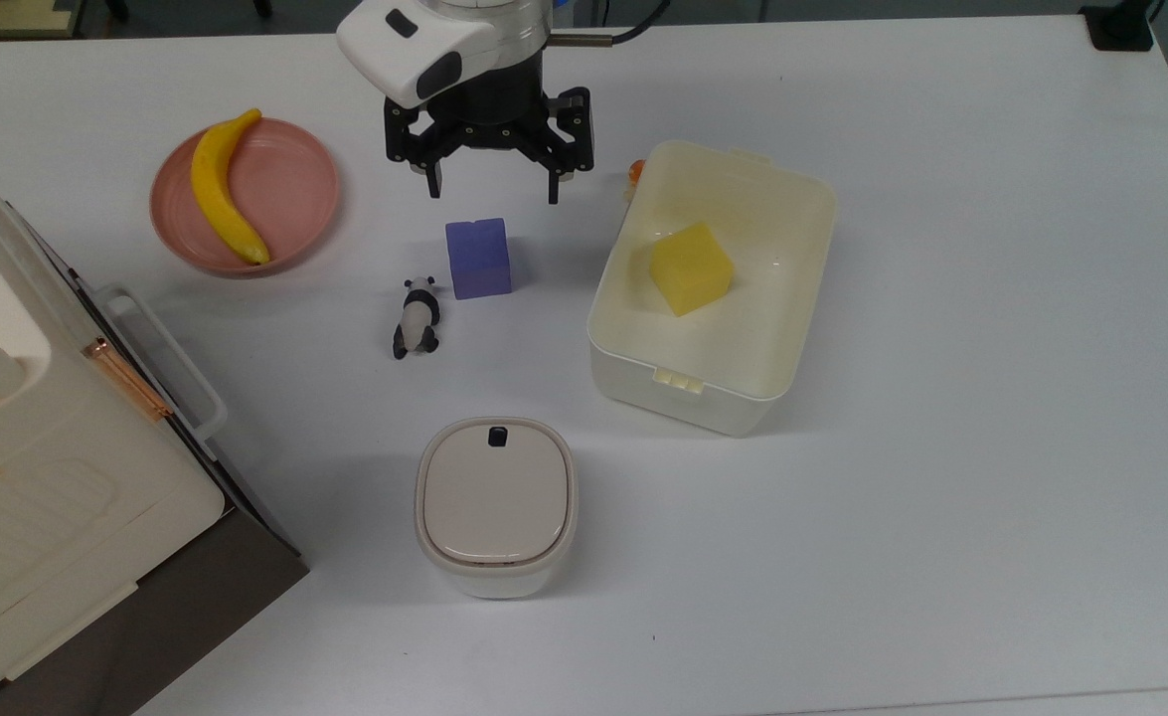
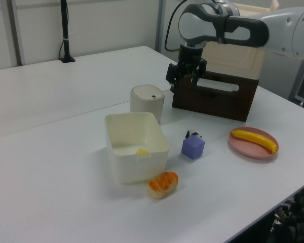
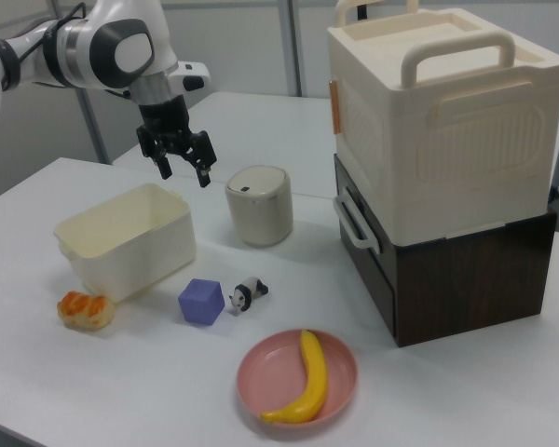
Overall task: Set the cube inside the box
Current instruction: 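Lower the open gripper down over the purple cube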
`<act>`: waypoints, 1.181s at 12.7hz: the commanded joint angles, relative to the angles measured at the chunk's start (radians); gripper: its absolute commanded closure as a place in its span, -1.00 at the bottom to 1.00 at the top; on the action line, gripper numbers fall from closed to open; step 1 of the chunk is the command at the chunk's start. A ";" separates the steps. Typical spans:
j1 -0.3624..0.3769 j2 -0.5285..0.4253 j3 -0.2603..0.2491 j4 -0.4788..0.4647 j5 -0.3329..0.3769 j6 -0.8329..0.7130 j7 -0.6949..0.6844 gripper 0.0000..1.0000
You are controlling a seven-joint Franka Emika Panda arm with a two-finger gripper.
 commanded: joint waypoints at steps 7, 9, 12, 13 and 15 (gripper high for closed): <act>0.006 -0.024 0.003 -0.023 -0.004 -0.045 0.031 -1.00; 0.006 -0.030 -0.001 -0.028 -0.004 -0.050 0.027 -1.00; 0.005 -0.035 -0.015 -0.054 -0.013 -0.050 -0.040 -1.00; -0.007 -0.048 -0.016 -0.085 -0.015 -0.044 -0.073 -1.00; -0.012 -0.074 -0.018 -0.155 -0.040 -0.036 -0.155 -1.00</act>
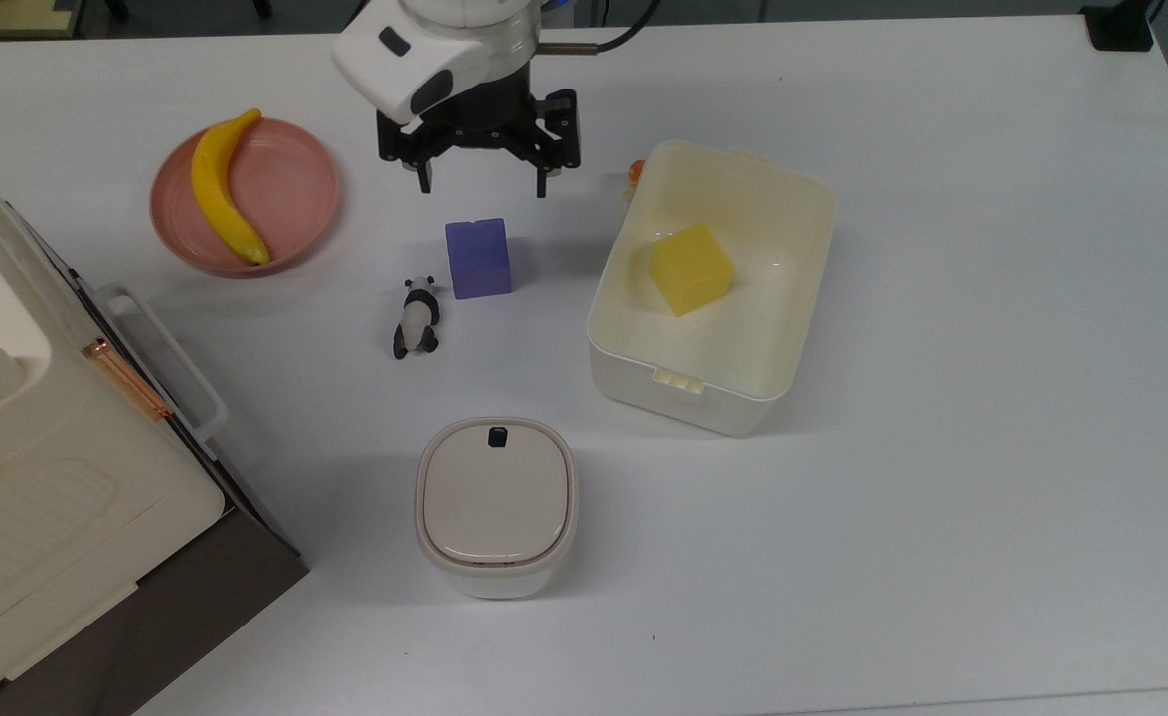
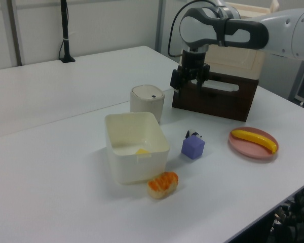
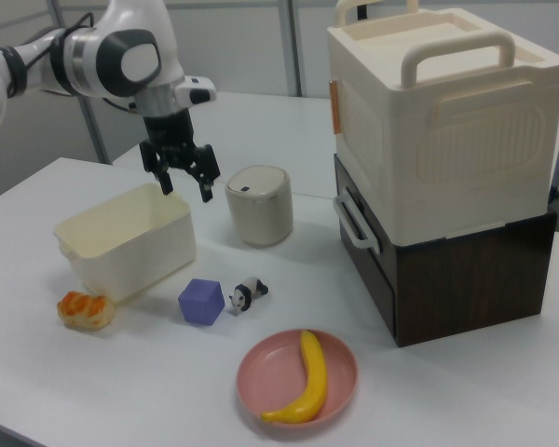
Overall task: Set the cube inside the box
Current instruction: 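Lower the open gripper down over the purple cube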
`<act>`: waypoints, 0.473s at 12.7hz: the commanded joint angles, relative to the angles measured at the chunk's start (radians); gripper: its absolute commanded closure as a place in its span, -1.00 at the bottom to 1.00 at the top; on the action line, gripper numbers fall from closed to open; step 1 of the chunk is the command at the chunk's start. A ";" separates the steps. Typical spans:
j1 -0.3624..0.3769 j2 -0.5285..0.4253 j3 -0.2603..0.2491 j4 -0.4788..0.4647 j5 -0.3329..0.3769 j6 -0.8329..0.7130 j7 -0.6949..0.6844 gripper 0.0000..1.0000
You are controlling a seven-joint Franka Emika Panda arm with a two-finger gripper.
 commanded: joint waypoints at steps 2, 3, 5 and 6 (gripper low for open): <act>0.008 -0.069 -0.008 -0.190 -0.078 0.019 -0.181 -1.00; 0.005 -0.071 -0.008 -0.244 -0.092 0.068 -0.216 -1.00; 0.003 -0.069 -0.010 -0.340 -0.110 0.160 -0.255 -1.00; 0.003 -0.069 -0.008 -0.394 -0.136 0.201 -0.255 -1.00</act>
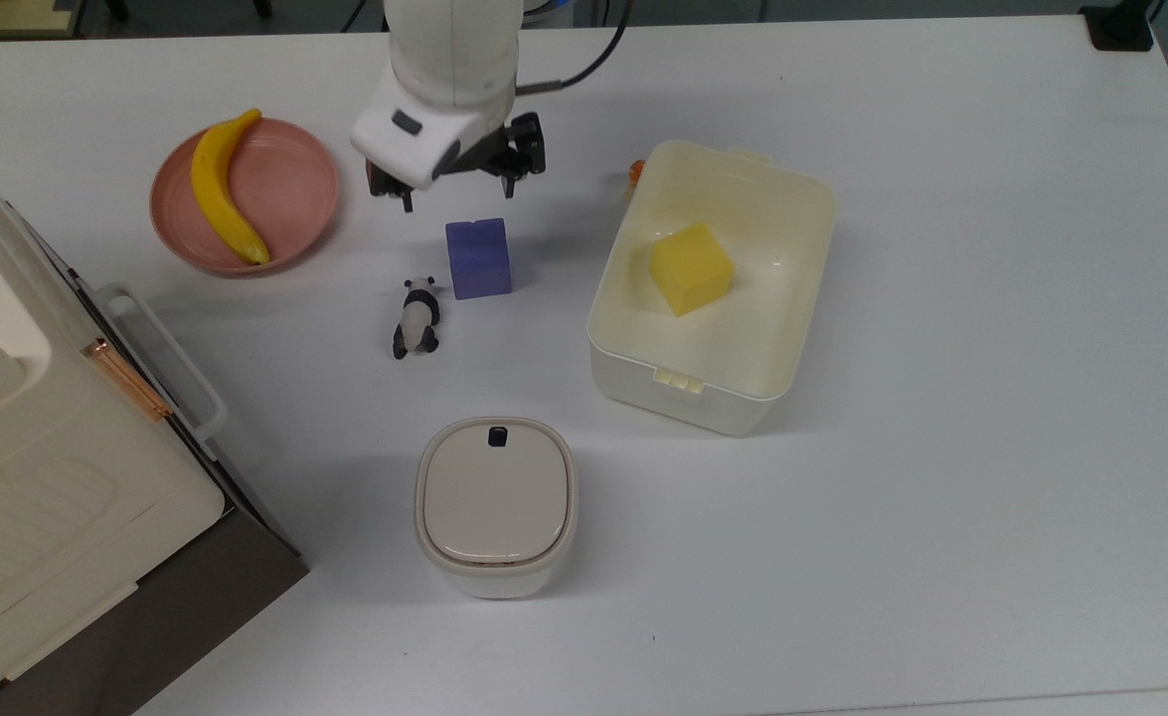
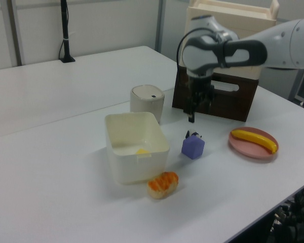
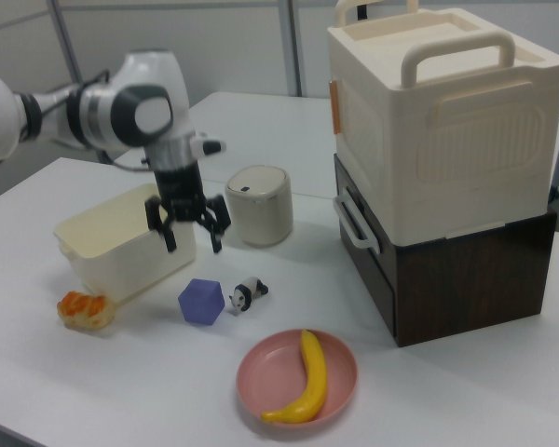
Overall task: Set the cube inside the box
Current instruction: 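Lower the open gripper down over the purple cube, then close the gripper on the purple cube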
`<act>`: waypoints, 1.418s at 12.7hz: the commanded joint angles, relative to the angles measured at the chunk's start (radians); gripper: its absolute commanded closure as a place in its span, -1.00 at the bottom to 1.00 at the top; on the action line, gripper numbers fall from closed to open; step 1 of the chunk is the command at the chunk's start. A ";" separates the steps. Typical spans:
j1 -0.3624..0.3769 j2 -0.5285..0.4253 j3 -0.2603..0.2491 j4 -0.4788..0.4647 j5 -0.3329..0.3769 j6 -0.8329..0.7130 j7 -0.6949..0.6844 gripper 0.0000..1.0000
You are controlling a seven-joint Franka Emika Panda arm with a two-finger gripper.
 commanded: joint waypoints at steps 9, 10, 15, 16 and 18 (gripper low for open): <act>0.020 0.065 -0.004 -0.193 -0.046 0.267 -0.014 -1.00; 0.022 0.070 -0.004 -0.193 -0.045 0.276 -0.014 -1.00; 0.022 0.071 -0.002 -0.193 -0.043 0.284 0.009 -0.60; 0.022 0.071 -0.001 -0.193 -0.043 0.284 0.008 -0.22; 0.020 0.061 -0.001 -0.184 -0.040 0.275 0.001 0.81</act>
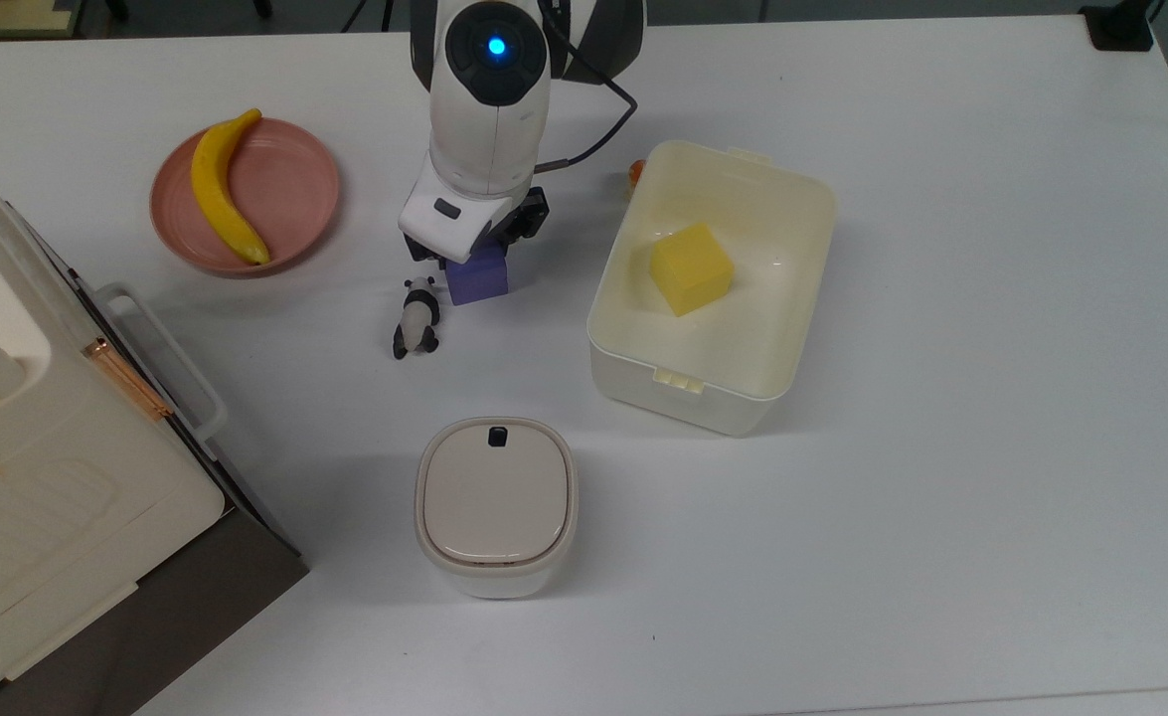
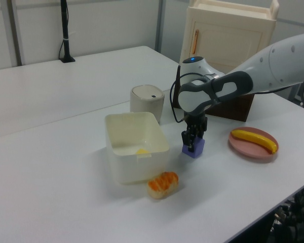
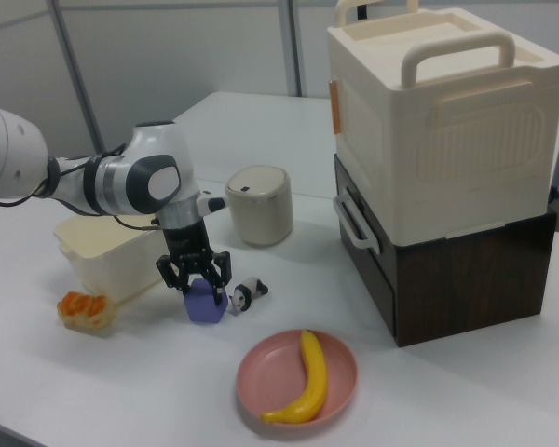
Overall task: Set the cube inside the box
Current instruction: 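Close the gripper on the purple cube, then lift the purple cube and carry it over the cream box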
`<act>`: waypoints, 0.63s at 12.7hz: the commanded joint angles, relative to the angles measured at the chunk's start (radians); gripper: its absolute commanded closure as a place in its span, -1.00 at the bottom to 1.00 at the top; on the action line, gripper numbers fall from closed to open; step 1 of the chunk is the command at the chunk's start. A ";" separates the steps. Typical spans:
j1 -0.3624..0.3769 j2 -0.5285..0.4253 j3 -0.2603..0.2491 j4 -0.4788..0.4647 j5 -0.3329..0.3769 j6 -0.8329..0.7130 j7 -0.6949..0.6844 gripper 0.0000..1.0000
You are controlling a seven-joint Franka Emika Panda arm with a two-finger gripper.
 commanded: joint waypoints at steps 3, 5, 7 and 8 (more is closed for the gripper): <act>0.001 -0.102 -0.004 0.070 0.014 -0.191 -0.058 1.00; 0.004 -0.126 -0.006 0.238 0.159 -0.325 -0.099 0.97; 0.013 -0.124 0.003 0.340 0.274 -0.341 -0.083 0.89; 0.022 -0.120 0.014 0.354 0.307 -0.333 -0.083 0.87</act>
